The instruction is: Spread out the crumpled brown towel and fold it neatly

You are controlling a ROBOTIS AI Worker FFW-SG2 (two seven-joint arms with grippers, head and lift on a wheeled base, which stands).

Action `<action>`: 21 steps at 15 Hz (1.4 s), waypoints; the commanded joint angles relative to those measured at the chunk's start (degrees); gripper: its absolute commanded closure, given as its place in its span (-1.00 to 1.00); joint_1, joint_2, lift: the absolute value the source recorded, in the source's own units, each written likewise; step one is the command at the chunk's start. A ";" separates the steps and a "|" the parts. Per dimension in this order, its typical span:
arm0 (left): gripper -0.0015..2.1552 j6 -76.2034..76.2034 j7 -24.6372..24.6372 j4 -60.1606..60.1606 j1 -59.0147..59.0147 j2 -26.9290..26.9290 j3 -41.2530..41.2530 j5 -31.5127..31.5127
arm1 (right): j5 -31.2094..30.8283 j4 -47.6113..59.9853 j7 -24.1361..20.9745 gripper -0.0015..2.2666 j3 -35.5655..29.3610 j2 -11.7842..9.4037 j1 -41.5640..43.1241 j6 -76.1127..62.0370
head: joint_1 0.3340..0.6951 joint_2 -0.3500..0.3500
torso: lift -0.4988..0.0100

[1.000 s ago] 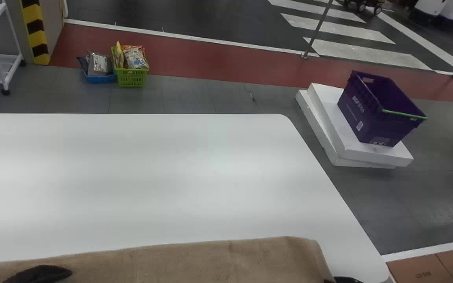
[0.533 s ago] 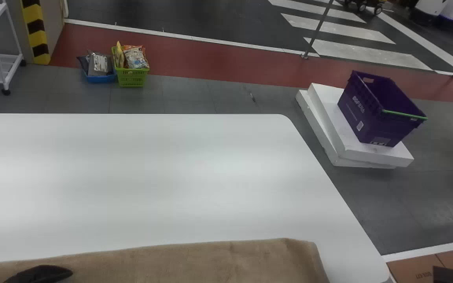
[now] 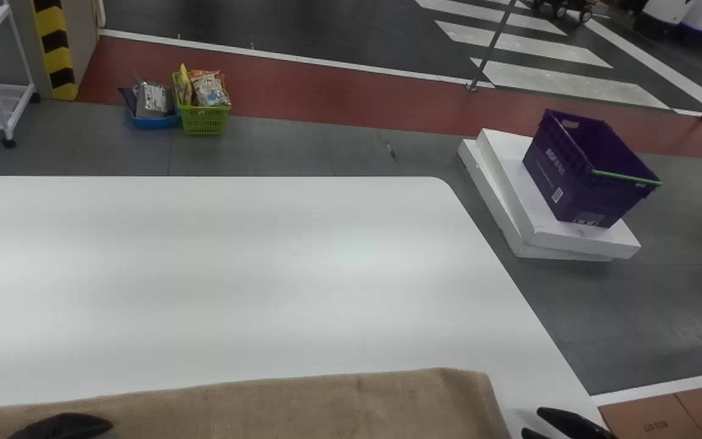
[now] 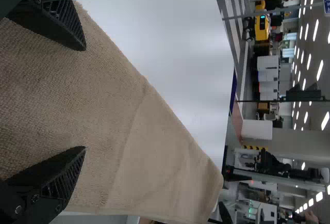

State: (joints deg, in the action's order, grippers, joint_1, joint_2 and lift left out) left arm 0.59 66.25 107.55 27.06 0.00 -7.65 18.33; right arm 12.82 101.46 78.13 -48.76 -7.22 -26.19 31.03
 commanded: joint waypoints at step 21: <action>-0.86 -0.45 0.45 0.20 0.27 -0.15 -0.26 0.04 | -4.73 -1.35 0.19 -0.63 1.65 -2.53 15.73 41.35 | 1.00 -1.00 | 0.46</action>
State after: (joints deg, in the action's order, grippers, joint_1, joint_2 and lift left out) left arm 0.14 66.70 107.79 27.38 0.00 -7.95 18.37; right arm 8.24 100.60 78.14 -47.16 -9.32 -11.24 71.24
